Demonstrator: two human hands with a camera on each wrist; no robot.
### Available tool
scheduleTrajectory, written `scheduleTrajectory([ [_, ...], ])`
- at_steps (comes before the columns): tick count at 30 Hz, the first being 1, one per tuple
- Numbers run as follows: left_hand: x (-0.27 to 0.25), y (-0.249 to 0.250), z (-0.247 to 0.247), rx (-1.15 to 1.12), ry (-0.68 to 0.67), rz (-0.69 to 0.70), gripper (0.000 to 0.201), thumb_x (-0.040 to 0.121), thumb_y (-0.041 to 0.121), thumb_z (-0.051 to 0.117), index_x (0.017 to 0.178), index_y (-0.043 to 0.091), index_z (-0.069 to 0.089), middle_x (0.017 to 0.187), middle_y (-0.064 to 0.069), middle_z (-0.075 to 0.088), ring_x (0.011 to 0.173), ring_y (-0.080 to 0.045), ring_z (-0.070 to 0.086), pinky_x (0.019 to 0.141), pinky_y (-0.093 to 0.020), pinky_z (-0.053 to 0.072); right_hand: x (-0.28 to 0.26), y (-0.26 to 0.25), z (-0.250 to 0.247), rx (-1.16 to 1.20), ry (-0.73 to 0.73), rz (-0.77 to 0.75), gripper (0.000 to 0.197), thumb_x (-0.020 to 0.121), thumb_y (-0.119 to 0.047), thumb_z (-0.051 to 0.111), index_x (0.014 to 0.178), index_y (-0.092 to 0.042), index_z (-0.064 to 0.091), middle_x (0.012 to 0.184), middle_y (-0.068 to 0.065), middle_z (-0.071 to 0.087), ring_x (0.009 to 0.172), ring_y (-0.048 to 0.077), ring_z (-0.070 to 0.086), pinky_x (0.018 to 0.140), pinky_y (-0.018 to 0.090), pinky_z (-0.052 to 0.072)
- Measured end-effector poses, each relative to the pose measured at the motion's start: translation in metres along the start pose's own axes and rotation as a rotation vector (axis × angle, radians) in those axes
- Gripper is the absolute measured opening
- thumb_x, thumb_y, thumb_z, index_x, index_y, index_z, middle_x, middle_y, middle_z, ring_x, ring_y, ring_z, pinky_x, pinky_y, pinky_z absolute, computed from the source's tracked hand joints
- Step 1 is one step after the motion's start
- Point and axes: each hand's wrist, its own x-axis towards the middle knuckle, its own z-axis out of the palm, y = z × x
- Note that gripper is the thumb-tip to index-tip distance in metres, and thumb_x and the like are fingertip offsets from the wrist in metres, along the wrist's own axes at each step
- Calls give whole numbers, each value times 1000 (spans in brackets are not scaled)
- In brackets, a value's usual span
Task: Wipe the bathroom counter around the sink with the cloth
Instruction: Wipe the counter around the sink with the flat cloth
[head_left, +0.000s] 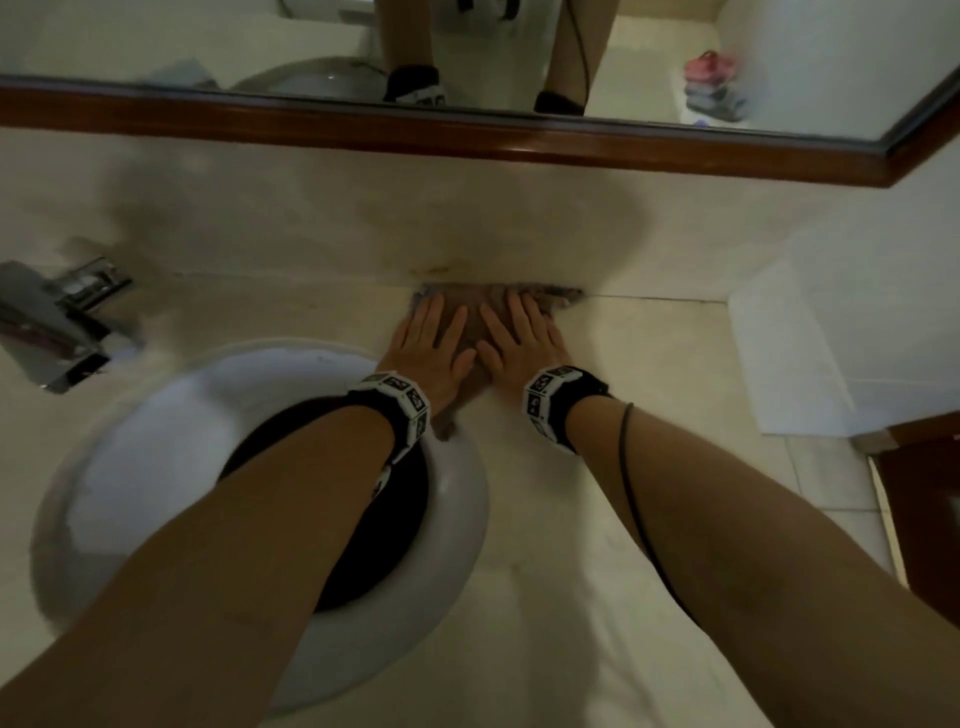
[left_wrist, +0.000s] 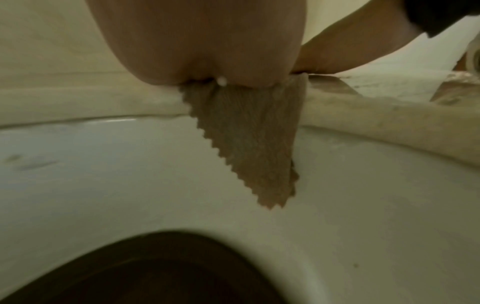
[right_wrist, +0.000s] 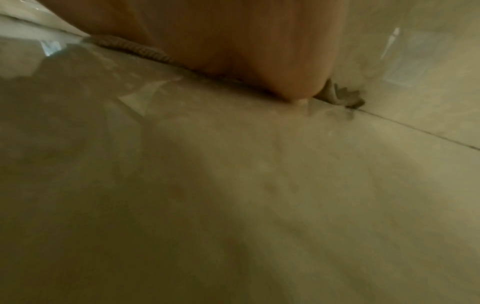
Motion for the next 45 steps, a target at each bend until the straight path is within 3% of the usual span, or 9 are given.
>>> scheduleTrajectory([
  [3, 7, 27, 0, -20, -22, 25, 62, 100, 46, 19, 152, 19, 0, 160, -13, -9, 147, -25, -9, 117, -38, -2, -13, 26, -1, 20, 18, 30, 58, 97, -51, 28, 150, -29, 17, 159, 10, 4, 147, 27, 3, 116, 42, 4],
  [5, 11, 48, 1, -19, -31, 43, 62, 100, 47, 18, 152, 19, 0, 160, -12, -10, 147, -24, -11, 117, -37, -3, -23, 43, -3, 59, 74, 48, 65, 91, -57, 18, 148, -27, 27, 158, 13, 14, 146, 30, 11, 115, 46, 9],
  [8, 16, 81, 4, 0, -38, 77, 62, 100, 47, 17, 152, 19, -1, 160, -11, -10, 147, -24, -10, 118, -38, -3, -39, 76, -2, 51, 61, 80, 78, 80, -61, 3, 149, -30, 22, 159, 10, 11, 146, 28, 8, 115, 43, 8],
  [16, 7, 118, 9, 16, 20, 131, 69, 92, 50, 3, 151, 18, 19, 159, -12, 12, 147, -26, 10, 118, -41, 8, -68, 109, -3, 39, 137, 95, 67, 88, -54, 14, 145, -25, 35, 154, 14, 27, 142, 34, 25, 111, 49, 24],
  [21, 7, 114, 8, 9, 2, 124, 69, 92, 48, 1, 151, 18, 19, 159, -9, 13, 148, -23, 9, 118, -42, 6, -67, 106, -3, 15, 134, 67, 63, 90, -51, 22, 142, -22, 41, 150, 16, 34, 137, 36, 34, 106, 50, 32],
  [24, 8, 104, 8, 24, 18, 112, 63, 95, 47, 6, 151, 20, 17, 160, -9, 11, 148, -22, 8, 118, -44, 6, -61, 100, -4, 8, 125, 45, 56, 90, -47, 32, 134, -19, 52, 141, 19, 47, 127, 39, 48, 97, 52, 42],
  [33, 3, 38, 1, 44, 27, 61, 55, 101, 42, 20, 152, 22, 11, 161, -6, 6, 148, -22, 6, 117, -46, 2, -21, 38, -1, 16, 112, 13, 58, 89, -49, 32, 134, -19, 53, 141, 20, 47, 126, 38, 48, 97, 52, 42],
  [40, -7, -22, -5, 20, 40, 47, 61, 96, 45, 10, 148, 19, 29, 156, -9, 25, 143, -26, 25, 114, -52, 15, 7, -12, 5, 16, 90, -14, 61, 90, -49, 27, 140, -19, 44, 145, 22, 41, 131, 41, 41, 103, 52, 36],
  [45, -22, -66, -17, 76, 22, 85, 68, 93, 50, 2, 151, 19, 20, 159, -5, 16, 146, -23, 17, 115, -50, 11, 18, -42, 8, 2, 61, -39, 60, 90, -48, 27, 139, -20, 47, 144, 20, 42, 130, 39, 43, 101, 53, 38],
])
